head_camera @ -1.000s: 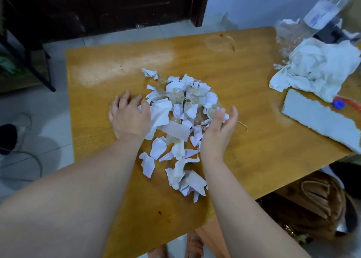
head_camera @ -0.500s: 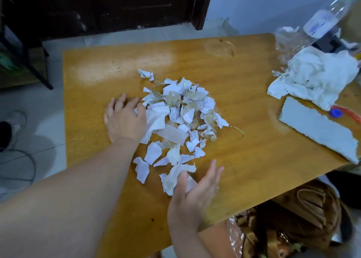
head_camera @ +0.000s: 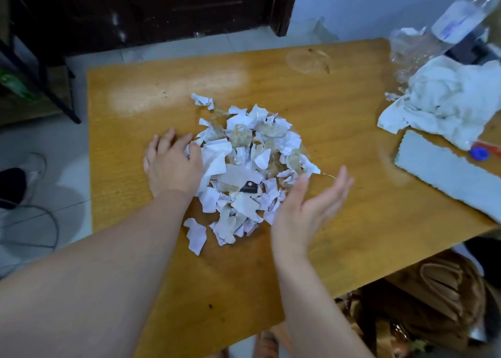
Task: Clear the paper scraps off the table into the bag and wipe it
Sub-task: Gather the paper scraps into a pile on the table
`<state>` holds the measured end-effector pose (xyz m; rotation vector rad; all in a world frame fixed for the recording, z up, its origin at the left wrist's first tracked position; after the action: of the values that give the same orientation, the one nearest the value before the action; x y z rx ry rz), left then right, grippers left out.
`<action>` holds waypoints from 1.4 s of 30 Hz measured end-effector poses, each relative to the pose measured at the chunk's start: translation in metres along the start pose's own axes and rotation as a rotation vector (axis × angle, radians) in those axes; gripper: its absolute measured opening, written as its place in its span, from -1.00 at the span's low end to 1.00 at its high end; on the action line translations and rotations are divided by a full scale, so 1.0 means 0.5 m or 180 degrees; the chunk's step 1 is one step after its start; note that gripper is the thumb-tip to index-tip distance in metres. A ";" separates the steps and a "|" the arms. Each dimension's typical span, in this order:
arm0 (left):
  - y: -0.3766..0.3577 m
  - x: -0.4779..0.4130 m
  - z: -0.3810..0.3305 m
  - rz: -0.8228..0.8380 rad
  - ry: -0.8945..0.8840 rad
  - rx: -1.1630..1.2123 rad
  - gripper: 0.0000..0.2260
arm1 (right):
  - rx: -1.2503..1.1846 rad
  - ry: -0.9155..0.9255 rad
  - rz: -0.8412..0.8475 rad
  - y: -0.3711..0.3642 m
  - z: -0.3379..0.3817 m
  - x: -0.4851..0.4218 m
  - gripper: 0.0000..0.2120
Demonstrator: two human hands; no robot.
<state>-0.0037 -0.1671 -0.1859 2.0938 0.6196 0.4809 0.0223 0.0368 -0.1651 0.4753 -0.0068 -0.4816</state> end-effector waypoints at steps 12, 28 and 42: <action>0.002 0.000 -0.005 -0.0064 0.0058 0.0068 -0.52 | -0.0338 -0.0273 0.1000 -0.024 -0.002 -0.107 -0.51; 0.002 -0.002 -0.006 -0.0052 0.0098 0.0024 -0.48 | -0.0872 -0.0434 0.1864 -0.081 0.036 -0.193 -0.50; 0.000 -0.001 -0.010 -0.0012 0.0110 -0.0021 -0.64 | -0.0546 -0.0103 0.1953 -0.058 0.033 -0.176 -0.50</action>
<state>-0.0067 -0.1643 -0.1831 2.0814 0.6410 0.5173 -0.0705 0.0463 -0.1541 0.2754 -0.1379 0.1130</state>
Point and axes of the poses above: each hand's wrist, its own x-axis away from the middle knuckle, its own y-axis out of the back of the hand, z = x × y, the point moved 2 cm from there along -x, towards the middle knuckle, and after that the axes turned 4 degrees about z, right-handed, at the moved point
